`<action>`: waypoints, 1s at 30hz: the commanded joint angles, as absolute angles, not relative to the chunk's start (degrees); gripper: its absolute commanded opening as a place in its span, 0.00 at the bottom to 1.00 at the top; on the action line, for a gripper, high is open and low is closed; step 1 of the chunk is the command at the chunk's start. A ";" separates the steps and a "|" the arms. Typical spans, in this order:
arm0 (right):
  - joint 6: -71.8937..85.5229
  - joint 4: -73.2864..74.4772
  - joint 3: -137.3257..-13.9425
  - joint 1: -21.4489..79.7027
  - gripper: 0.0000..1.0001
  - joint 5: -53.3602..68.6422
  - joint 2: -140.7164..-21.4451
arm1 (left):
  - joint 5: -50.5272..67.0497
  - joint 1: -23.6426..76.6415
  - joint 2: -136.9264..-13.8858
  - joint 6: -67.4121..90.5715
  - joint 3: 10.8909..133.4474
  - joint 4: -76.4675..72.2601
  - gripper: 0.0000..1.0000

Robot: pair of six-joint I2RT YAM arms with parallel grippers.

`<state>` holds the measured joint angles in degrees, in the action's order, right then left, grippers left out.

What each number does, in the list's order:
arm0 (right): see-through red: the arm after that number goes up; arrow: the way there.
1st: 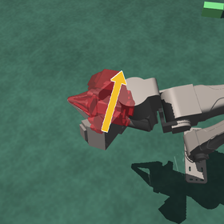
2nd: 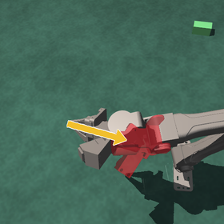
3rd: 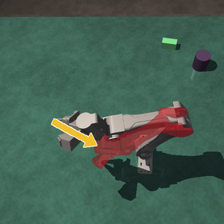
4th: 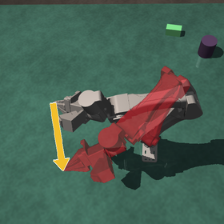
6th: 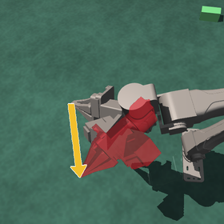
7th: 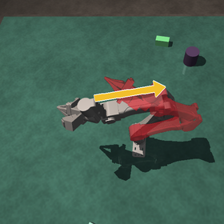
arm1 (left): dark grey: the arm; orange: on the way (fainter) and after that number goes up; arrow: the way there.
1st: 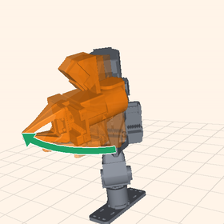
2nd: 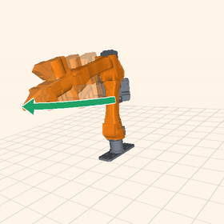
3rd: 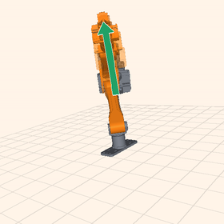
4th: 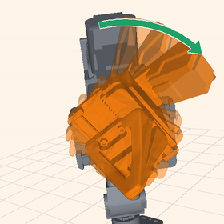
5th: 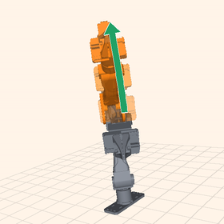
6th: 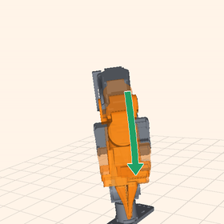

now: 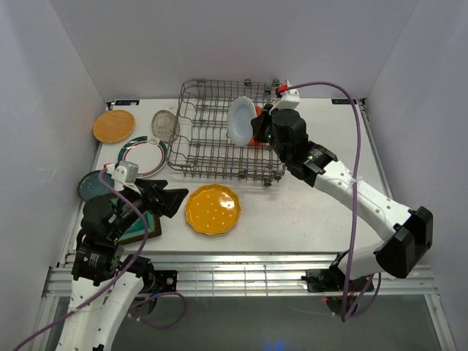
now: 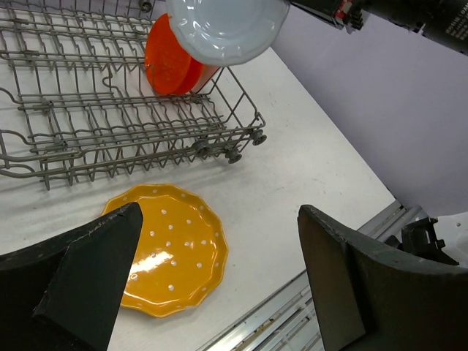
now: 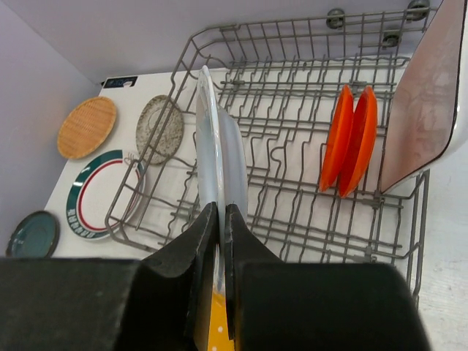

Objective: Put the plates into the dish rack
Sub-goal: Insert the plate into the dish rack.

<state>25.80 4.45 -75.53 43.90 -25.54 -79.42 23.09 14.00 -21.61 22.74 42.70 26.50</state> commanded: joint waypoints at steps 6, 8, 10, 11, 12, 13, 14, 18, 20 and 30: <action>22.59 1.83 -93.74 43.51 0.08 -34.09 -91.39 | 22.94 14.15 -22.06 22.50 42.45 25.84 0.98; 21.54 2.72 -96.75 43.24 0.08 -36.29 -93.77 | 22.85 14.06 -21.97 22.50 42.54 25.84 0.98; 19.26 2.72 -100.35 43.07 0.08 -37.78 -96.85 | 22.76 14.15 -21.80 22.50 42.45 25.84 0.98; 18.29 2.90 -101.50 42.89 0.08 -39.53 -98.77 | 22.68 14.15 -21.71 22.50 42.45 25.84 0.98; 17.85 2.90 -102.30 42.80 0.08 -40.07 -99.57 | 22.68 14.15 -21.80 22.50 42.45 25.84 0.98; 17.41 2.99 -104.13 42.63 0.08 -40.69 -100.36 | 22.68 14.15 -21.88 22.50 42.45 25.84 0.98; 16.97 2.90 -104.93 42.45 0.08 -42.00 -101.24 | 22.76 14.15 -22.06 22.50 42.45 25.84 0.98; 15.39 2.99 -109.76 41.49 0.08 -42.45 -106.68 | 23.11 14.15 -22.67 22.41 42.54 25.84 0.98; 14.24 3.08 -111.70 41.31 0.08 -43.50 -109.06 | 23.20 14.15 -22.68 22.41 42.63 25.84 0.98; 13.71 1.50 -106.71 40.87 0.08 -45.26 -110.13 | 22.76 14.15 -22.50 22.50 42.54 25.93 0.98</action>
<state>14.33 8.43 -107.68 40.88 -41.65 -112.88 23.09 14.00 -22.02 22.74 42.70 26.52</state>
